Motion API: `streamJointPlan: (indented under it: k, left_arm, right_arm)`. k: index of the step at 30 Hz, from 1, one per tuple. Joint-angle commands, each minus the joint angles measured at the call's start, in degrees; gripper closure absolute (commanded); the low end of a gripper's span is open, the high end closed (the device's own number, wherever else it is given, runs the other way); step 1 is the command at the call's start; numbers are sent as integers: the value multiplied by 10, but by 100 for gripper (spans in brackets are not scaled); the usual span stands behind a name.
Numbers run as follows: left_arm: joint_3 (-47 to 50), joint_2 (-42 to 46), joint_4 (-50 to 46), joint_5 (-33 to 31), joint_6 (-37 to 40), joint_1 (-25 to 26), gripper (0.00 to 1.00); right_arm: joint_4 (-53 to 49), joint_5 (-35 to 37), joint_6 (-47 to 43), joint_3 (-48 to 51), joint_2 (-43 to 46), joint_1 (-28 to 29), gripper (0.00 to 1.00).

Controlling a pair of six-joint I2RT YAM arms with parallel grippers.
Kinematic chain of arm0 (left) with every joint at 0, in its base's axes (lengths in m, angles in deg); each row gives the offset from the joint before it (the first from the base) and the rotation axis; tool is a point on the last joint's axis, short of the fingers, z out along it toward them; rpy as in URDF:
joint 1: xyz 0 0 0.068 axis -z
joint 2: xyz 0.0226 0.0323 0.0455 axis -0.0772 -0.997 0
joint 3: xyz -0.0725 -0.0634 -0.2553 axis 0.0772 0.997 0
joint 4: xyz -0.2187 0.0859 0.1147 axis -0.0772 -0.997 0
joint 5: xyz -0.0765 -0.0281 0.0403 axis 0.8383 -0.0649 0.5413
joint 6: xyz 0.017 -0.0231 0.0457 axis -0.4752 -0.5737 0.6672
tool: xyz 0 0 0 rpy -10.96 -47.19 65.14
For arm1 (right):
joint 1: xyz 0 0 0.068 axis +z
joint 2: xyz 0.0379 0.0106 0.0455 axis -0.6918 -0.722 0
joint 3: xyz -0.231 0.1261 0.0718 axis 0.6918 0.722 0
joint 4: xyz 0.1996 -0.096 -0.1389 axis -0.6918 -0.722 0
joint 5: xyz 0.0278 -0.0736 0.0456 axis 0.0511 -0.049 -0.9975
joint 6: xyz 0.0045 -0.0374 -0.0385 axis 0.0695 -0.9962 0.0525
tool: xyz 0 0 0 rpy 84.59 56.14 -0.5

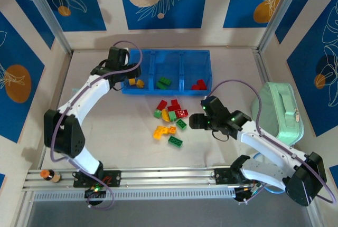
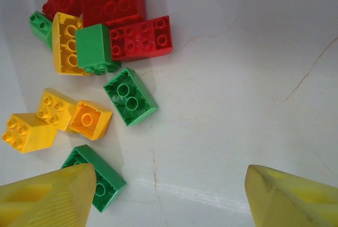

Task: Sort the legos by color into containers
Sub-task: Pick up the lego from the center of the table.

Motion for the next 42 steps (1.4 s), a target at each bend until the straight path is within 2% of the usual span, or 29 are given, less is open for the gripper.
streamJointPlan:
  k: [1,12,16,22,32,35,40,42]
  left_arm:
    - [48,50,7,23,-3,9,33]
    - [266,213,25,35,-33,68,33]
    - [319,270,13,28,-46,82,32]
    - [373,341,2,30,-63,88,32]
    - [409,364,7,36,-72,91,32]
    - [412,364,9,33,-71,91,32]
    - [413,364,14,32,-69,91,32]
    - [415,364,16,31,-68,91,32]
  right_arm:
    - [-11,-18,-13,-16,-26,10,24]
    - [-29,-27,-83,-118,-221,51,22]
    - [-60,3,-100,-176,-309,59,25]
    - [-76,8,-122,-225,-392,59,32]
    - [-71,-2,-123,-250,-458,59,45]
    - [-70,-1,-120,-248,-460,62,49]
    - [-87,20,-111,-262,-450,78,63]
    - [-96,30,-107,-274,-437,83,65]
